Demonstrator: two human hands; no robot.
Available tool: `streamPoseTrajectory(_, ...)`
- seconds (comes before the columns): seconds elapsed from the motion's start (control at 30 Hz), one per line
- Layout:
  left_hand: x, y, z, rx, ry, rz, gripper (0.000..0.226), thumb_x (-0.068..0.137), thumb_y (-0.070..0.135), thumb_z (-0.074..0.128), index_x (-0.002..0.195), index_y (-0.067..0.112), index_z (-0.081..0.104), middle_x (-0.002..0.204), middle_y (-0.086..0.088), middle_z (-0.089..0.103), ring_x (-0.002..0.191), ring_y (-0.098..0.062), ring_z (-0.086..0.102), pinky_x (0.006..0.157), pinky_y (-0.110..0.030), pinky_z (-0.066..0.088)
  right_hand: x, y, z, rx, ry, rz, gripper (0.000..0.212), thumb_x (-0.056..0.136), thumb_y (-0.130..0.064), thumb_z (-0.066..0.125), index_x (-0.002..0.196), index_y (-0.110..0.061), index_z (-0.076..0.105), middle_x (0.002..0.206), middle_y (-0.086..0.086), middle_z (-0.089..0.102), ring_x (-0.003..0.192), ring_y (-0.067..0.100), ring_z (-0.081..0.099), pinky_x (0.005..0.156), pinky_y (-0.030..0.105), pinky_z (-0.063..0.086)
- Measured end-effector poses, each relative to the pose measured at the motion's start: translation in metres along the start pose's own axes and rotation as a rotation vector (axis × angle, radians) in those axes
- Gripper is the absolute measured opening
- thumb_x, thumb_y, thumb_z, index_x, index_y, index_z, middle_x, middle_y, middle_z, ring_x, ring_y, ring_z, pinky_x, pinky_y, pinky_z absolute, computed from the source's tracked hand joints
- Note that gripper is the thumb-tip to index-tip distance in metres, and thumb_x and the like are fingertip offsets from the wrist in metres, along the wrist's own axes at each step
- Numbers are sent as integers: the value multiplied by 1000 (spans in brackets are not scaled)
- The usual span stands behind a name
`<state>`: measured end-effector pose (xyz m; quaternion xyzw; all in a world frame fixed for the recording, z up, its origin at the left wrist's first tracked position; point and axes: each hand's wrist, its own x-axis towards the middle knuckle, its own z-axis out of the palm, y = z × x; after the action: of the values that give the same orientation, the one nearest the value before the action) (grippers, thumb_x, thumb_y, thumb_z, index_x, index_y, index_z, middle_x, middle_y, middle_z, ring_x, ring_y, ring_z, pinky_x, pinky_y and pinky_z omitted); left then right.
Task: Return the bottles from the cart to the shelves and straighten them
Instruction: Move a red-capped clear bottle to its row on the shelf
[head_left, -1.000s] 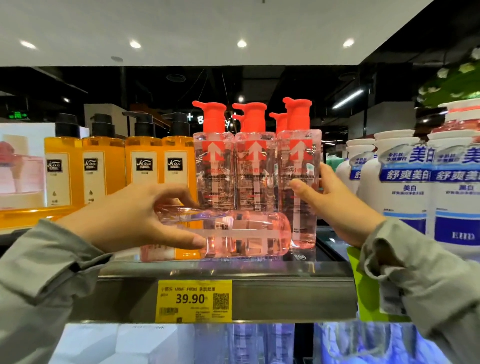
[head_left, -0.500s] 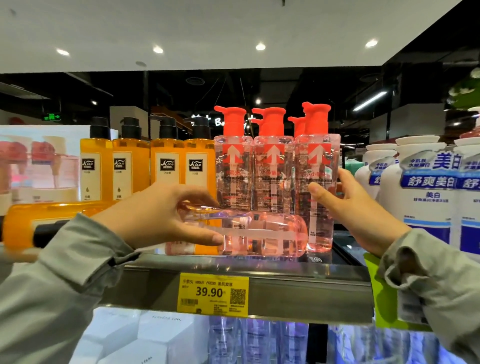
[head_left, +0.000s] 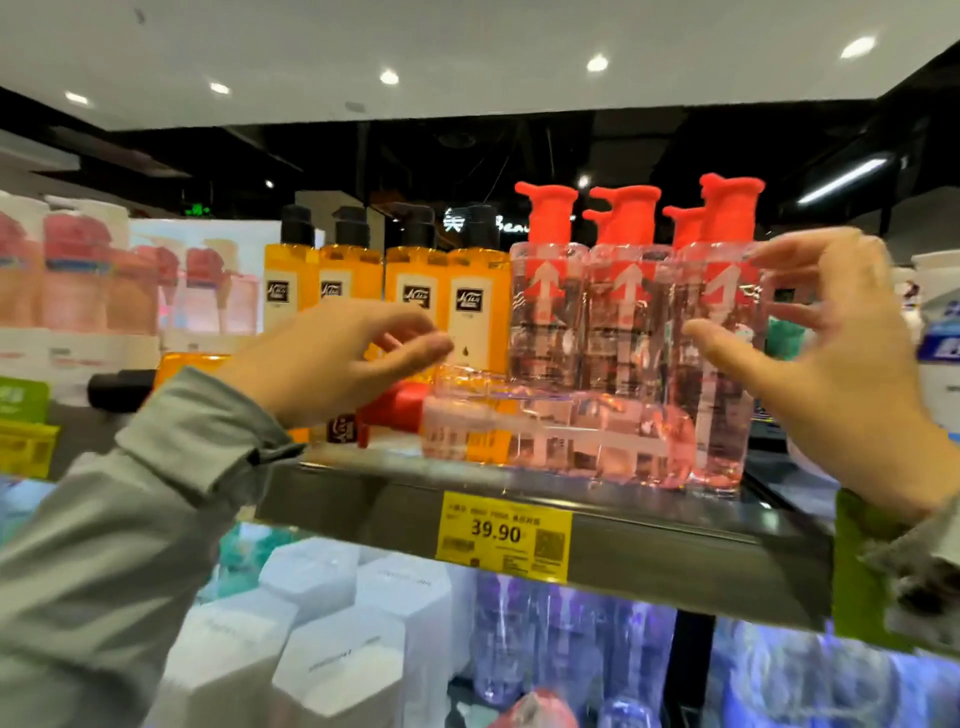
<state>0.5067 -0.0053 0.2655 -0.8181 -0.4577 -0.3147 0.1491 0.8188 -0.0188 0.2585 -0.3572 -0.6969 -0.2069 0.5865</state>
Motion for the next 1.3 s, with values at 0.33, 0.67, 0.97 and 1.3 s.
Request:
streamPoseTrajectory(0.33, -6, -28, 7, -154, -2, -171, 54, 85, 60, 21, 105, 30, 61, 102, 12, 63, 97, -9, 58, 89, -36, 47, 2, -36, 57, 90, -770, -25, 64, 74, -56, 66, 129, -35, 42, 128, -16, 48, 113, -4, 46, 99, 19, 40)
streamPoseTrajectory(0.67, -13, -48, 8, 72, -63, -226, 18, 93, 41, 46, 107, 33, 55, 107, 5, 61, 97, -10, 54, 86, -34, 48, 5, -46, 60, 25, -951, 15, 79, 68, -62, 64, 136, -35, 34, 142, -16, 42, 123, 2, 43, 103, 22, 36)
streamPoseTrajectory(0.97, -19, -48, 4, 28, -18, -209, 22, 92, 39, 48, 111, 31, 57, 111, 8, 61, 100, -9, 56, 88, -36, 49, 1, -45, 61, 135, -860, 72, 89, 59, -60, 64, 138, -27, 40, 140, -11, 46, 124, 3, 45, 105, 25, 40)
streamPoseTrajectory(1.3, -6, -24, 11, 48, -58, -109, 26, 89, 47, 48, 111, 35, 56, 113, 15, 58, 103, -5, 53, 87, -28, 48, 2, -35, 29, 642, -542, 324, 40, 75, -38, 74, 110, -20, 65, 101, -4, 72, 91, 11, 67, 79, 26, 53)
